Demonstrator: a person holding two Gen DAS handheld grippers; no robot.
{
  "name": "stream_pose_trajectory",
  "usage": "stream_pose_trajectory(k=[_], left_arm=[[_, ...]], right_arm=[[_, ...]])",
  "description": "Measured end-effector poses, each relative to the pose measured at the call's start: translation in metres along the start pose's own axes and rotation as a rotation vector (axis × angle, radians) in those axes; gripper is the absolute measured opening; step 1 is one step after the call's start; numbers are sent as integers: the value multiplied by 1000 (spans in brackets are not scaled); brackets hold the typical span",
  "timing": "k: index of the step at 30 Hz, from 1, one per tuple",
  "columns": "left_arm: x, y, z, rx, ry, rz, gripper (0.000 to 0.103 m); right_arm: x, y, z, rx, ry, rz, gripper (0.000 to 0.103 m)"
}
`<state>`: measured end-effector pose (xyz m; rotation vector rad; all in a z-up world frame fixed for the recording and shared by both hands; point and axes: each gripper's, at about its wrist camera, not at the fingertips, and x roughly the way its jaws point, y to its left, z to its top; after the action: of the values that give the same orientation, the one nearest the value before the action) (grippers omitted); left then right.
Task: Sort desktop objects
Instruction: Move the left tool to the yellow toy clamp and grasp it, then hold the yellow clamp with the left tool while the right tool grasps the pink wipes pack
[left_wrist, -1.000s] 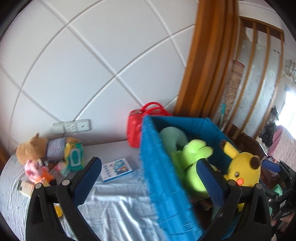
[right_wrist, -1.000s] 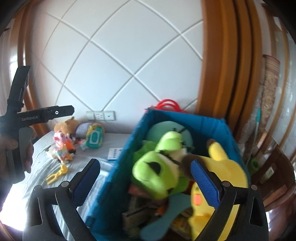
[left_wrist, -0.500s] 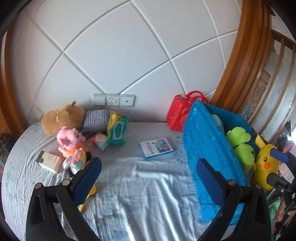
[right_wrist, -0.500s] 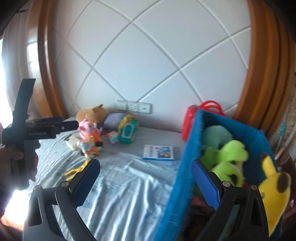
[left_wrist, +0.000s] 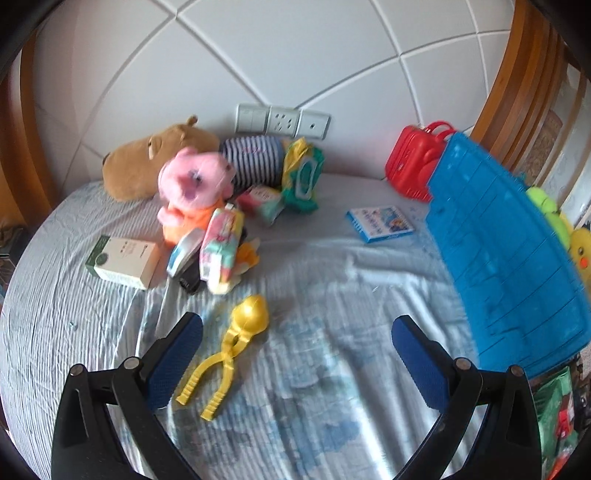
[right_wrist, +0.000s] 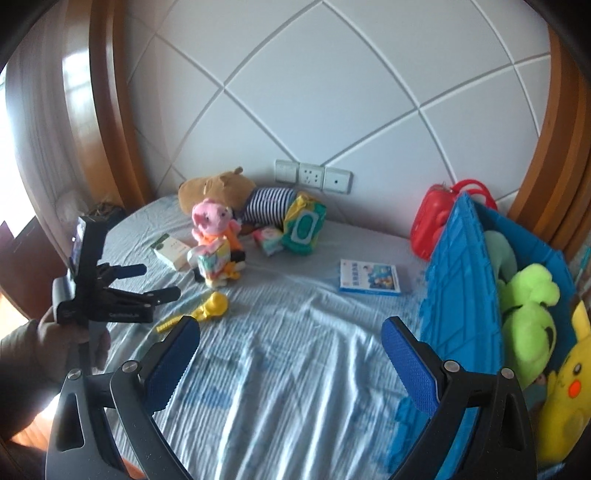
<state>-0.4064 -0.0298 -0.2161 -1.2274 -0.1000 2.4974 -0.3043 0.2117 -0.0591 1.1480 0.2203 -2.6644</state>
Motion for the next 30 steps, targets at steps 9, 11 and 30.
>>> stream_pose_trajectory(k=[9,11,30], left_arm=[[94,51,-31,94,90,31,103],[111,56,-36,115,104,32,103],[176,86,-64,164,189,94,32]], right_arm=[[23,31,-24,29,108,-44,100],[28,32,-29,35,128,-57,100],[58,18,-51,100,239,-122,100]])
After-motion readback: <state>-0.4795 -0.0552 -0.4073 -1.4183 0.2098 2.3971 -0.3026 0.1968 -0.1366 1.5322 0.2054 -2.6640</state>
